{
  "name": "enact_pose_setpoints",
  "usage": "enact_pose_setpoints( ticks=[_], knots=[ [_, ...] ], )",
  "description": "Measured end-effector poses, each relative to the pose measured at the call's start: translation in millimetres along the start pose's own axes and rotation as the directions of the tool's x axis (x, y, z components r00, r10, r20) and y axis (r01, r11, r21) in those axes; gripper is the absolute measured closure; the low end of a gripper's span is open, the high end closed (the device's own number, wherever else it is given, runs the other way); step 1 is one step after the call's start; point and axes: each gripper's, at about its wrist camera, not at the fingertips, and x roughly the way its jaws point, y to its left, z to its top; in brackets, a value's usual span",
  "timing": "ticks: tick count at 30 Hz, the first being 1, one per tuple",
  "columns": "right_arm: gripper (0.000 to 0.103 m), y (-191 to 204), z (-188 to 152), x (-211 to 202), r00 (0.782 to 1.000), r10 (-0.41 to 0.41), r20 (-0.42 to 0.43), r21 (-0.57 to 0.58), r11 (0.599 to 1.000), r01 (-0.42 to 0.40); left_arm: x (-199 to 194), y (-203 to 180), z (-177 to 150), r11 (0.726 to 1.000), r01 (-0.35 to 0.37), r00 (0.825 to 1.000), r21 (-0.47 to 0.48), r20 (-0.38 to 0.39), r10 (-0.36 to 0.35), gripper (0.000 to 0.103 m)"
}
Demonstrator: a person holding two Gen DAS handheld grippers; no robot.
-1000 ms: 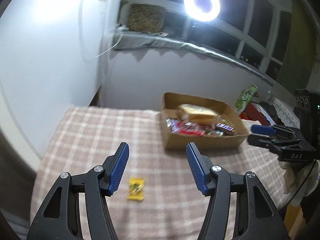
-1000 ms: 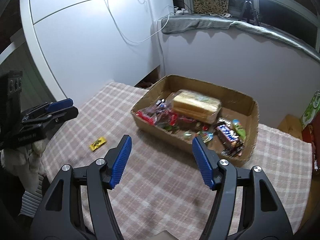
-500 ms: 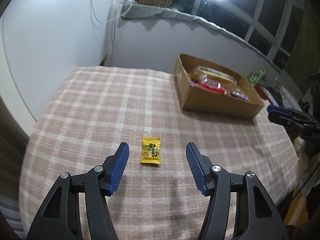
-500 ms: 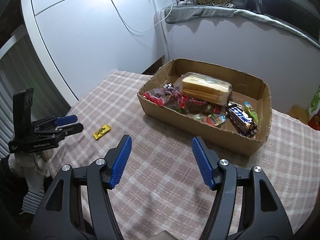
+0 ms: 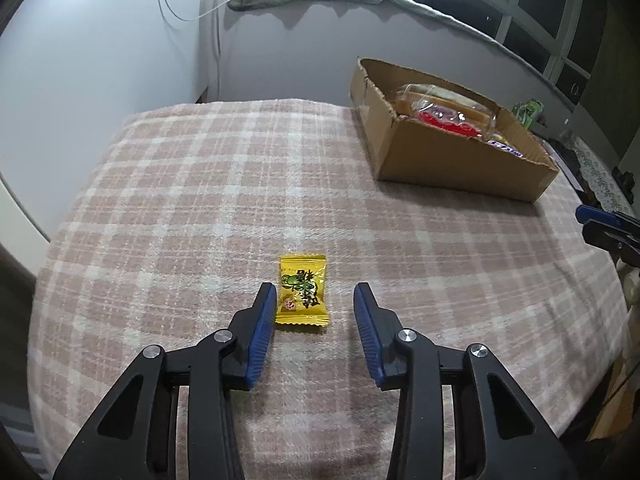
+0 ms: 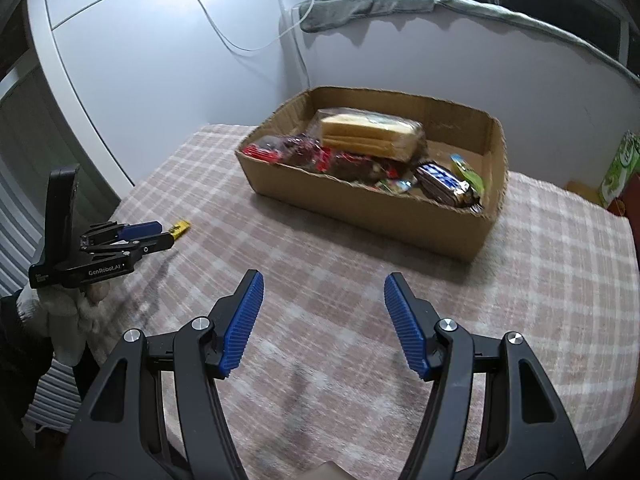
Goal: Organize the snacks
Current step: 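Grasp the yellow sweet with the left tool and lift it, then carry the yellow sweet into the box and open the left tool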
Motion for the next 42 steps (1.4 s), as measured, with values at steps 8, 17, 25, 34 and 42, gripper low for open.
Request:
enact_pose_setpoints(
  ticks=[8, 17, 25, 34, 42],
  knots=[
    [0.037, -11.7, -6.0, 2.9, 1.000, 0.005, -0.011, 0.038, 0.999, -0.004, 11.3, -2.0, -0.8, 1.000, -0.014, 1.000, 0.018, -0.024, 0.014, 0.077],
    [0.037, -16.0, -9.8, 5.0, 1.000, 0.003, -0.014, 0.053, 0.999, -0.002, 7.6, -3.0, -0.4, 1.000, -0.008, 1.000, 0.015, 0.000, 0.008, 0.078],
    [0.037, -21.7, -11.7, 2.2, 1.000, -0.001, -0.010, 0.070, 0.998, 0.002, -15.8, -11.7, 10.2, 1.000, 0.026, 0.997, 0.007, 0.072, -0.026, 0.078],
    [0.037, -26.6, -13.2, -6.1, 1.000, -0.026, 0.015, 0.091, 0.996, 0.025, -42.4, -43.3, 55.5, 0.995, 0.082, 0.978, 0.048, 0.189, -0.090, 0.078],
    [0.037, -30.6, -16.8, -11.3, 0.998, -0.065, 0.015, 0.108, 0.992, 0.063, -38.9, -78.6, 95.1, 0.987, 0.125, 0.962, 0.103, 0.233, -0.146, 0.078]
  ],
)
